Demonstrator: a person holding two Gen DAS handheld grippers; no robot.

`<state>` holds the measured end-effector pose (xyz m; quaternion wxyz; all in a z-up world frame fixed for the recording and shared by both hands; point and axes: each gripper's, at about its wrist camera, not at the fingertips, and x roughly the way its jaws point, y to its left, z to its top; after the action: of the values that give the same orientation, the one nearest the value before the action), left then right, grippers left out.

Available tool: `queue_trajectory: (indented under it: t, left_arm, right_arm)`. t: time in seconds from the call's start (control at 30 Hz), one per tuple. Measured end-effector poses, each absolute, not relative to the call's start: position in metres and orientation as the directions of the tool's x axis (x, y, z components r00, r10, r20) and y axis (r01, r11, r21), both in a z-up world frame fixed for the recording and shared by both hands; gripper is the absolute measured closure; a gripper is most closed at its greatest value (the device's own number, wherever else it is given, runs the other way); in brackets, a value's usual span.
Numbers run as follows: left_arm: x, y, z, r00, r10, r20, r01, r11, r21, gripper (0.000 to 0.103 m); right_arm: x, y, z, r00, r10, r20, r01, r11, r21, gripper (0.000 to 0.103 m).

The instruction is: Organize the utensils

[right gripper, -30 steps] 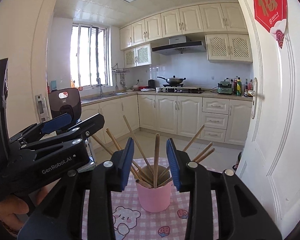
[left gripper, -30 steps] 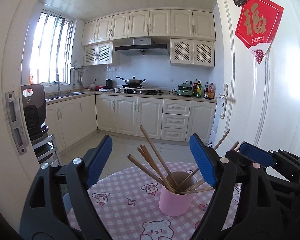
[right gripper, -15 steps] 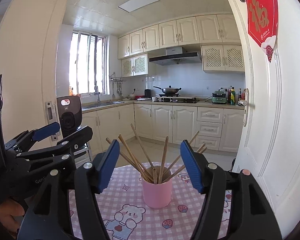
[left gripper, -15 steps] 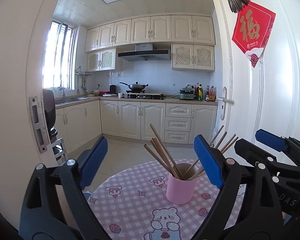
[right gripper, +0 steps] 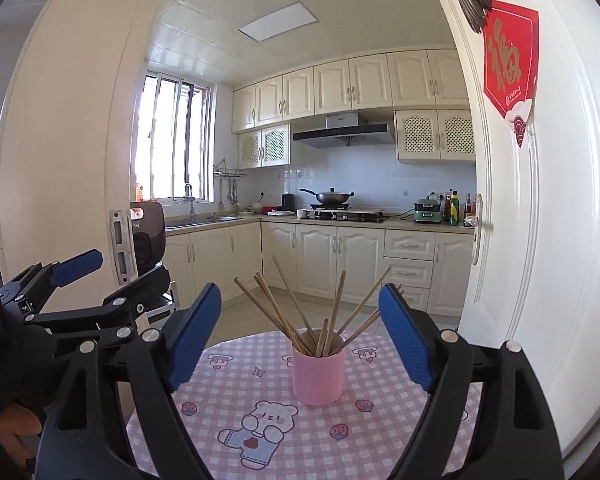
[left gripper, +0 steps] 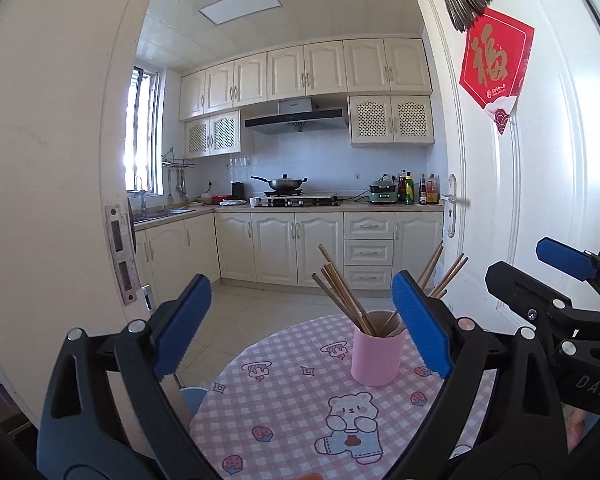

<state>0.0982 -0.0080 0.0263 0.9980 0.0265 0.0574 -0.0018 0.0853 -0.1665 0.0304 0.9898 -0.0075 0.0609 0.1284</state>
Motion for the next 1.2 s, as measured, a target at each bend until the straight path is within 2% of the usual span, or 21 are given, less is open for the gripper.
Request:
queue_trajectory:
  t: [0.2,0.33,0.57,0.8,1.2]
  left_arm:
    - [0.082,0.001,0.022,0.990,-0.009,-0.144,0.015,0.999,0.037,0.012]
    - [0.068,0.003,0.020,0.993,0.021,-0.118,-0.016,0.999,0.049,0.012]
    - [0.051,0.008,0.021,0.995,0.025,-0.097,-0.026,1.000,-0.010,0.010]
    - [0.040,0.004,0.022,0.997,0.039,-0.065,-0.038,0.999,0.008,0.008]
    - [0.043,-0.002,0.020,0.998,0.031,-0.062,-0.030,0.999,0.016,0.007]
  right_arm:
    - [0.066,-0.161,0.029,0.971,0.214,-0.107,-0.217,0.976,-0.018,0.018]
    - [0.055,-0.158,0.029,0.976,0.196,-0.093,-0.199,0.980,-0.027,0.014]
    - [0.040,-0.160,0.027,0.979,0.188,-0.083,-0.191,0.981,-0.019,0.010]
    - [0.032,-0.162,0.024,0.977,0.192,-0.090,-0.193,0.981,-0.010,0.008]
    - [0.030,-0.164,0.020,0.981,0.169,-0.091,-0.171,0.985,-0.011,0.008]
